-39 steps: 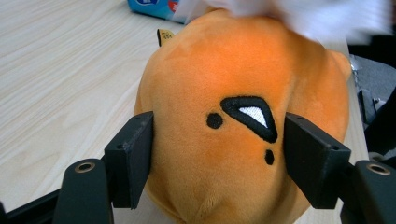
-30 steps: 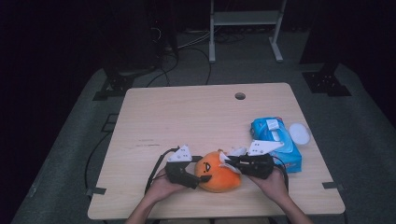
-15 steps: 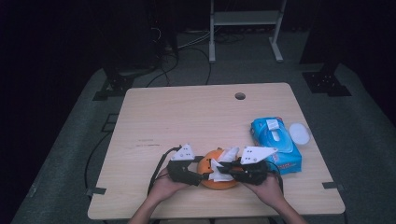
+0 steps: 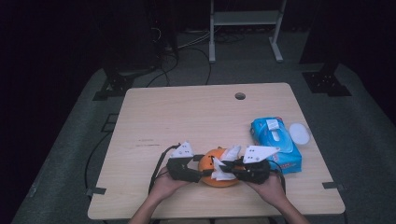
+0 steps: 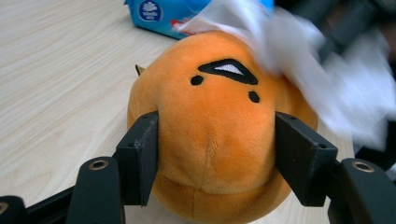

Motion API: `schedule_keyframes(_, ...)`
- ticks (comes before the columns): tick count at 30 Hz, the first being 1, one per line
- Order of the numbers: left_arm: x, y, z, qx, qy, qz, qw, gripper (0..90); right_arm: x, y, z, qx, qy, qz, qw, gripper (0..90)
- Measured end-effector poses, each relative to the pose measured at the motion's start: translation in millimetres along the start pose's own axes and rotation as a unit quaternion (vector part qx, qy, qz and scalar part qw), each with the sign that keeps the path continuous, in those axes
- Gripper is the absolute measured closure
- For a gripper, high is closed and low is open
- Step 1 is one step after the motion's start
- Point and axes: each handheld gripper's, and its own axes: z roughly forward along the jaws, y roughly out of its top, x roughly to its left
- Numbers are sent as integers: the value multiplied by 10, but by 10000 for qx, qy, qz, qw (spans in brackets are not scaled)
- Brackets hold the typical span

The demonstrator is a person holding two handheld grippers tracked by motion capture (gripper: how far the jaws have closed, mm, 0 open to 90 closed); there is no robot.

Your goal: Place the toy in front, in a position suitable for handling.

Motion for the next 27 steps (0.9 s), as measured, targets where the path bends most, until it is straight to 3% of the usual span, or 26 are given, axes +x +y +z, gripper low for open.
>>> schedule_keyframes(4,39,-26,-16,-11,-35,-115,9999,357,61,11,61,99,-31,-154,9998,805)
schedule_keyframes(9,65,-39,-26,-64,-59,-200,9998,357,-103,-38,-39,75,-201,84,9997,806)
schedule_keyframes(19,54,-49,-24,-57,-30,-126,9999,351,-127,-54,-96,104,-347,-19,9993,793)
schedule_keyframes(27,39,-48,-16,-40,-17,-41,10000,349,-139,-65,-104,90,-673,-113,9976,588)
